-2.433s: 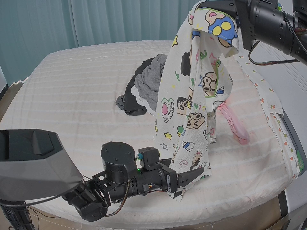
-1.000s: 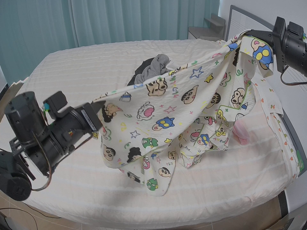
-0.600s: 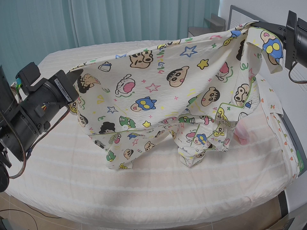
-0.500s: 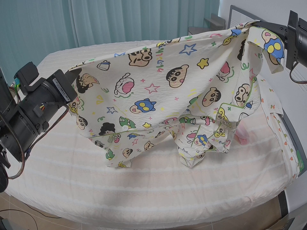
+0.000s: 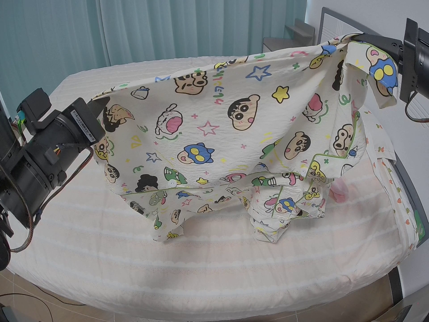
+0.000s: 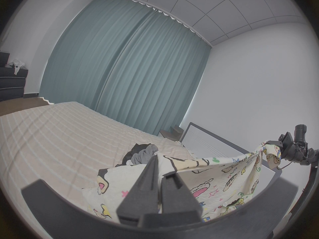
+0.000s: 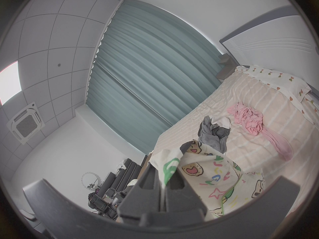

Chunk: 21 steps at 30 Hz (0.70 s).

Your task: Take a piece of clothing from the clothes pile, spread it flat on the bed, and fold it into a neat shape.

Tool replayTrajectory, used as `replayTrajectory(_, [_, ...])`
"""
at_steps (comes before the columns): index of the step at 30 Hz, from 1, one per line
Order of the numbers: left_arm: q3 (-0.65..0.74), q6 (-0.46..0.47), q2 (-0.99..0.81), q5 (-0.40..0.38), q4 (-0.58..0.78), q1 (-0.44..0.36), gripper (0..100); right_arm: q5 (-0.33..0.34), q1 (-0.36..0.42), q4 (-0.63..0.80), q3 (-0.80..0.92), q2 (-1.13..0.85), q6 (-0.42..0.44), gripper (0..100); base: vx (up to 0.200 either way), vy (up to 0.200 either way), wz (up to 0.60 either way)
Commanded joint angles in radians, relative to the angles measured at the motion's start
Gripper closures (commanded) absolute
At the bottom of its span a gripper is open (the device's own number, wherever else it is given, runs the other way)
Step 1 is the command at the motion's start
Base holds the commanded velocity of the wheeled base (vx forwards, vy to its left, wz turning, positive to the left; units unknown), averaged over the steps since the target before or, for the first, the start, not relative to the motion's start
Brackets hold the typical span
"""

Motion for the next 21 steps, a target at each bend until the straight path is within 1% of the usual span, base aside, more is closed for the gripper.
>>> replayTrajectory(1, [-0.002, -0.001, 0.004, 0.0, -0.001, 0.002, 100, 0.001, 0.002, 0.0, 0.0, 0.004, 0.0, 100, 0.0, 0.0, 0.0])
replayTrajectory(3, [0.001, -0.001, 0.004, -0.001, 0.001, 0.004, 100, 0.001, 0.002, 0.0, 0.0, 0.004, 0.0, 100, 0.0, 0.0, 0.0])
replayTrajectory(21, [0.008, -0.001, 0.004, 0.0, 0.001, 0.027, 100, 0.001, 0.017, 0.0, 0.005, 0.004, 0.0, 100, 0.0, 0.2, 0.0])
